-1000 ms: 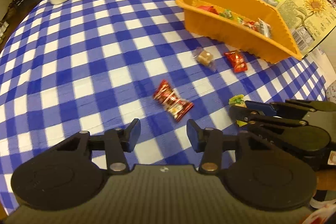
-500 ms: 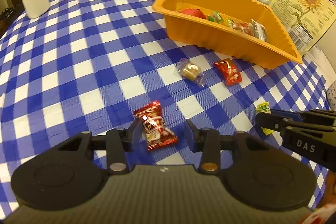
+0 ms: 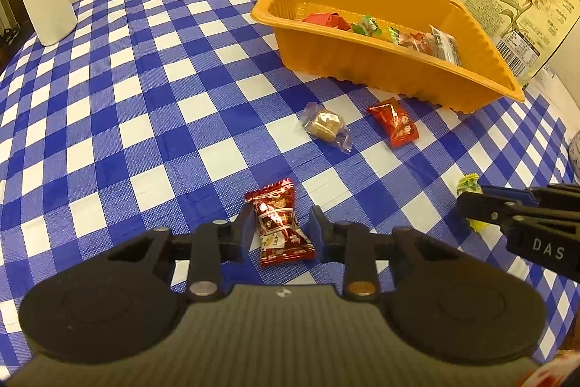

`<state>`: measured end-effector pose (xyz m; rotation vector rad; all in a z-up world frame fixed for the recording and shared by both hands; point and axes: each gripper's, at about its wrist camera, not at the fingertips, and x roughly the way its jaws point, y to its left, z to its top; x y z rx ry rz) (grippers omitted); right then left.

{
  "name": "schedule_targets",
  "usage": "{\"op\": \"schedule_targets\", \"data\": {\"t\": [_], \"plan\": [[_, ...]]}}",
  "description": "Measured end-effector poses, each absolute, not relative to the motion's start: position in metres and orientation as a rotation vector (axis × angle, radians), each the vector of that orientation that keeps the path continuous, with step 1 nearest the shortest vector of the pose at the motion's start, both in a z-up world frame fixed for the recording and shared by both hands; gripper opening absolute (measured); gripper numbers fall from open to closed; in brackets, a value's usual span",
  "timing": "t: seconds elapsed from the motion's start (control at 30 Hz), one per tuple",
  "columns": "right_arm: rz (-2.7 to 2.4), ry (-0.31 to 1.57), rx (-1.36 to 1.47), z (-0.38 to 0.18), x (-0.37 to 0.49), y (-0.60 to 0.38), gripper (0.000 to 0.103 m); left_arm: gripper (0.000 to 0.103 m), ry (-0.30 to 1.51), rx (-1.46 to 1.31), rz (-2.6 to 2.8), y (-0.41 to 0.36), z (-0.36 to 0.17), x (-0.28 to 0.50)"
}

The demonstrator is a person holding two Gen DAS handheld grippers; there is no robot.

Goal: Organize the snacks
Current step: 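Grasp the red-wrapped candy with the left tool while the right tool holds the yellow candy, then carry both candies over the orange tray and open both tools to drop them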

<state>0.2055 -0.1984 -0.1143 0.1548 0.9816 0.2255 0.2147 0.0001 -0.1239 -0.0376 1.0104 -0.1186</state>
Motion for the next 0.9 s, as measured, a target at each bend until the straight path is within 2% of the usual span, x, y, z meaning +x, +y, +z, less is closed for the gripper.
{"op": "schedule_targets", "data": {"t": [0.13, 0.6, 0.9], "plan": [[0.228, 0.979, 0.152, -0.112, 0.203, -0.198, 0.021, 0.020, 1.001, -0.037, -0.115, 0.003, -0.125, 0.214], [0.228, 0.966, 0.162, -0.106, 0.195, -0.204, 0.021, 0.018, 0.992, -0.006, -0.141, 0.004, -0.121, 0.206], [0.238, 0.933, 0.175, -0.092, 0.193, -0.209, 0.021, 0.018, 0.946, -0.016, -0.160, 0.006, -0.096, 0.202]]}}
